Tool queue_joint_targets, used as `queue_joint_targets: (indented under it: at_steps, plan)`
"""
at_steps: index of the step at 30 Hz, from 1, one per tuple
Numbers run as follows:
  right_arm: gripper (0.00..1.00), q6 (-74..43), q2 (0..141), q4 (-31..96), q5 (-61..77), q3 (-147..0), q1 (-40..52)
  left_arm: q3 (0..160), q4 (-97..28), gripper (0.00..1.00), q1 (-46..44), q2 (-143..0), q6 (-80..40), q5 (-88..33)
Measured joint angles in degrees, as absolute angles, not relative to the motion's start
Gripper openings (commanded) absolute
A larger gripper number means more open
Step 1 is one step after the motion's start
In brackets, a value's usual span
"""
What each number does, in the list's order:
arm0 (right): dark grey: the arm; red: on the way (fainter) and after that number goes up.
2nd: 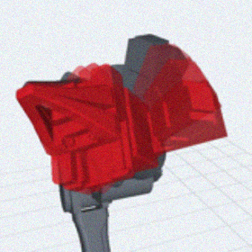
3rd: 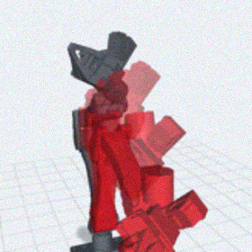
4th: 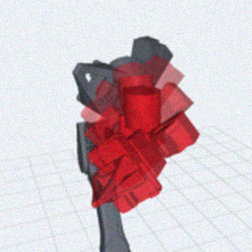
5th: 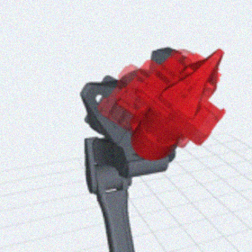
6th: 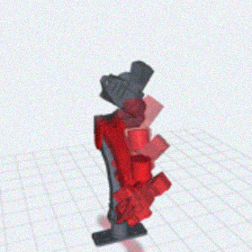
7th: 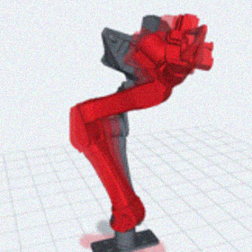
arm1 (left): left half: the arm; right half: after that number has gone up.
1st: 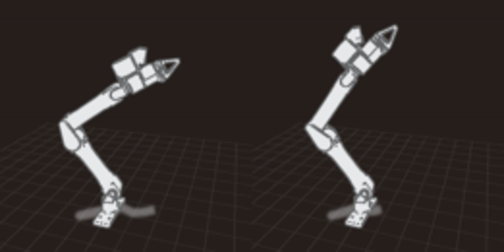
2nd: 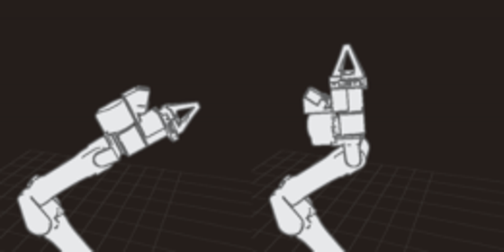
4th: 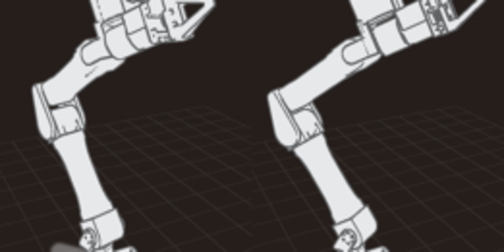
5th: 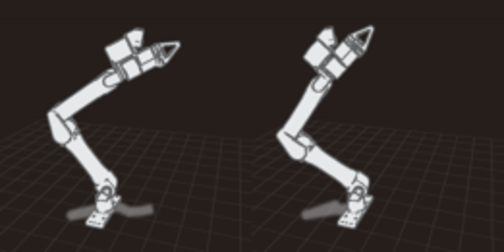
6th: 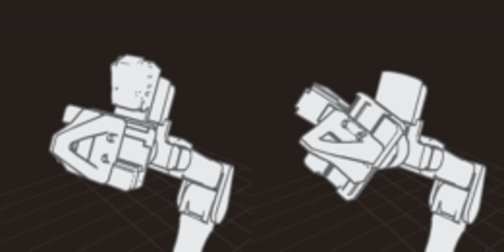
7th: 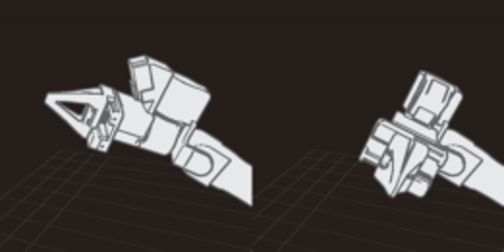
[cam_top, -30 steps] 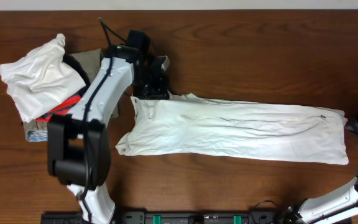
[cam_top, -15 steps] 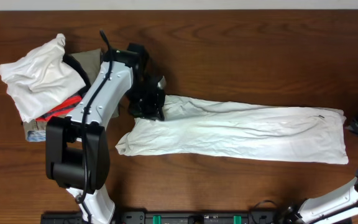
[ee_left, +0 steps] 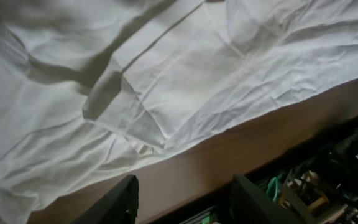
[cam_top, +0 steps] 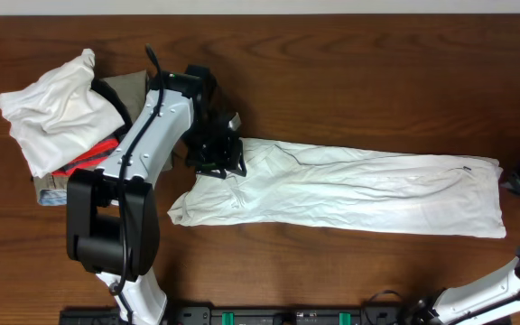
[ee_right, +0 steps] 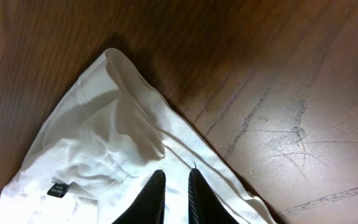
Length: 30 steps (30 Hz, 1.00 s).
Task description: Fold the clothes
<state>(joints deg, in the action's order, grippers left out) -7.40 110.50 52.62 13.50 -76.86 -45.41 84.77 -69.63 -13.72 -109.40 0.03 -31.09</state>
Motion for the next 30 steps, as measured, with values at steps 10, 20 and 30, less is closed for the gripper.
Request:
queue_joint_targets:
  at_steps: [10,20,30]
  plan:
    - [0.31,-7.0,110.5,52.2,16.7,-76.9,-45.2,84.8,-63.0,0.49,-15.2,-109.6,0.0,-31.1]
    - [0.33,-6.8,110.6,50.7,17.6,-75.7,-40.8,84.8,-60.8,0.49,-17.3,-111.7,0.0,-31.1]
    - [0.36,-5.5,112.6,50.6,16.7,-75.5,-40.3,84.8,-60.8,0.5,-17.3,-111.7,0.0,-31.0]
